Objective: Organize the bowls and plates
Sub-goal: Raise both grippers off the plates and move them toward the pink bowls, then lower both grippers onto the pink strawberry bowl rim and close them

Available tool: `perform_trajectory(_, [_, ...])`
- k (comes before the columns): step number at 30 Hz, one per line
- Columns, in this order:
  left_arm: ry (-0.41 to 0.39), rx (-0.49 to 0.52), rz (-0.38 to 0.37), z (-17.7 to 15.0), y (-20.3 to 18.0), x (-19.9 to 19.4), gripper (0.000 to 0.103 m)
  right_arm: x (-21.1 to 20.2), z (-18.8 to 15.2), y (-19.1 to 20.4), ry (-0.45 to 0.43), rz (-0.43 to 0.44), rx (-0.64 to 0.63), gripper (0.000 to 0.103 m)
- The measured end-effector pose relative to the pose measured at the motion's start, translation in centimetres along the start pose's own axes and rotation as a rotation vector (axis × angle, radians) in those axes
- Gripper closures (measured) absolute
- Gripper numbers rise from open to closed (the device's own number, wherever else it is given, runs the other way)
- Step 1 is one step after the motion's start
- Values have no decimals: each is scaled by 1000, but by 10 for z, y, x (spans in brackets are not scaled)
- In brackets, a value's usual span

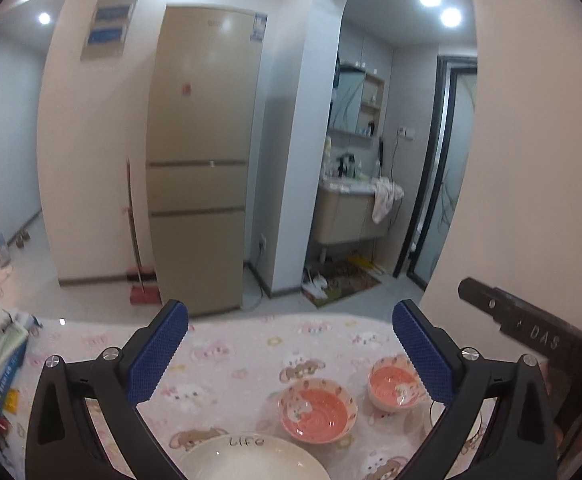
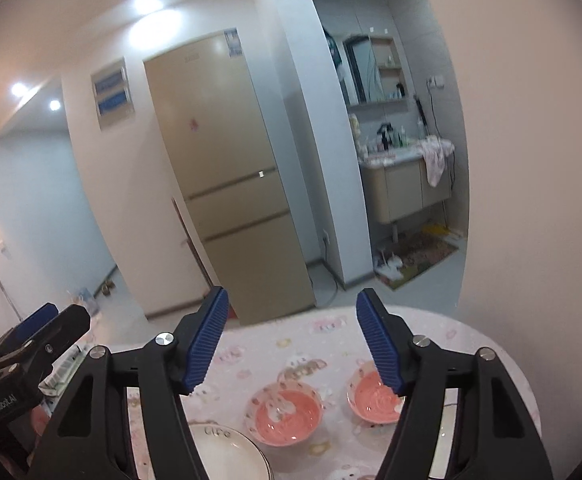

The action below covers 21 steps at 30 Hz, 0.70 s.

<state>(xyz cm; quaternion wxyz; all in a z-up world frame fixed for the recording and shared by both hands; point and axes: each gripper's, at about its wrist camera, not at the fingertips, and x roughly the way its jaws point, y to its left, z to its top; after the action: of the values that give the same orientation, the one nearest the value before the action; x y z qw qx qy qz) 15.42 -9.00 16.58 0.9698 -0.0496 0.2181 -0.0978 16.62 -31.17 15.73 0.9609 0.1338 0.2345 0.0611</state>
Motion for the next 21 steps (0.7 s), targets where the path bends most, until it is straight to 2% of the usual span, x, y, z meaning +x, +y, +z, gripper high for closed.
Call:
perform_trajectory(4, [123,-11,9,-22,13,42,0,44,-10,-15,128,-5,33,47])
perform_trajectory(6, [180,-29,15,-31,20,63,0,63,-15,-20,176,-48,53,47])
perform_trajectory(8, [224,-47,-6,-39,26,76,0,75,-19,-25,215,-62,67,51])
perform_trajectory(12, [339,-36,-76,-55,25,105,4,96,-28,-27,306,-9,74,57])
perform_trajectory(15, [387,-29,-43,-65,25,125,7,108,-40,-25,372,-24,66,60])
perform_trajectory(16, [403,-25,-41,-69,24,130,11,113,-44,-25,394,-24,69,63])
perform_trajectory(21, [475,-35,-41,-87,29,154,15,131,-76,-26,507,-14,76,74])
